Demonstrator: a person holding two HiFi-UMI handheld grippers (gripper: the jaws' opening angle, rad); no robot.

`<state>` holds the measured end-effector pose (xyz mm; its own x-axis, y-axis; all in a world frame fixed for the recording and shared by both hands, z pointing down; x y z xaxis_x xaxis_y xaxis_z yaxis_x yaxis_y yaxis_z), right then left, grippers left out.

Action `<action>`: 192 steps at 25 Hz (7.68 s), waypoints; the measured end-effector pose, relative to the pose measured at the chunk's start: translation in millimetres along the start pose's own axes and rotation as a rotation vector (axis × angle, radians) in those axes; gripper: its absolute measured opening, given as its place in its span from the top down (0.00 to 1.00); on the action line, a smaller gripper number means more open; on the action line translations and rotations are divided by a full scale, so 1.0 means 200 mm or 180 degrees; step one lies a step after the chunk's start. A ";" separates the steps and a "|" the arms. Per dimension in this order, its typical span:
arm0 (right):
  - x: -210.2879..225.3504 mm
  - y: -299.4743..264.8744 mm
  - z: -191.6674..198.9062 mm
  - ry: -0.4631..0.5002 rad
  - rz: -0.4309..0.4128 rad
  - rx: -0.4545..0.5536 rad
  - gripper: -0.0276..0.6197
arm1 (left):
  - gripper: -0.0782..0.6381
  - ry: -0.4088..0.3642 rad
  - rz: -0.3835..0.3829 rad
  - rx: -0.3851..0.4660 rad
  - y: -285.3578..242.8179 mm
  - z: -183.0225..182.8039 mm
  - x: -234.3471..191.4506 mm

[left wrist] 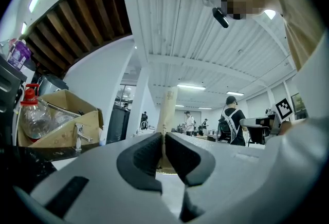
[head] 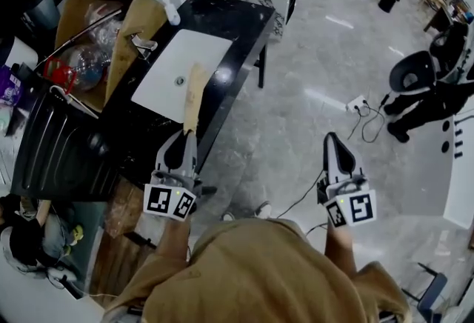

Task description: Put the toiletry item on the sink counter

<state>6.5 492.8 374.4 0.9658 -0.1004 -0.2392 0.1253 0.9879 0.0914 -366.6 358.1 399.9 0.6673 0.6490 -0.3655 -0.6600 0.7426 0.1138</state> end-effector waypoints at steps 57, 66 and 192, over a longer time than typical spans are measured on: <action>1.28 -2.68 0.65 -0.0173 -0.0988 -0.0060 0.95 | 0.85 0.0360 -0.0397 -0.0189 -2.35 0.15 -0.68; 1.40 -2.94 0.79 -0.0251 -0.1363 -0.0067 0.95 | 0.85 0.0237 -0.0855 -0.0077 -2.45 0.18 -0.69; 0.96 -2.61 0.51 -0.0139 -0.1194 -0.0078 0.95 | 0.68 -0.0161 -0.0950 -0.0920 -2.70 0.22 -1.17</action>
<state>148.9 -53.6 378.6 0.8625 -0.4603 -0.2101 0.4673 0.8839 -0.0180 -151.1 -188.2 463.7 0.8553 0.4249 -0.2966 -0.5000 0.8270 -0.2570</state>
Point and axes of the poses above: the fingertips, and each gripper's own axes: y backward along the fingers, x to its right, z out of its underside, the point moved 10 cm from there along y, backward along the fingers, and after that the axes turned 15 degrees about y, right-handed, at the moved point
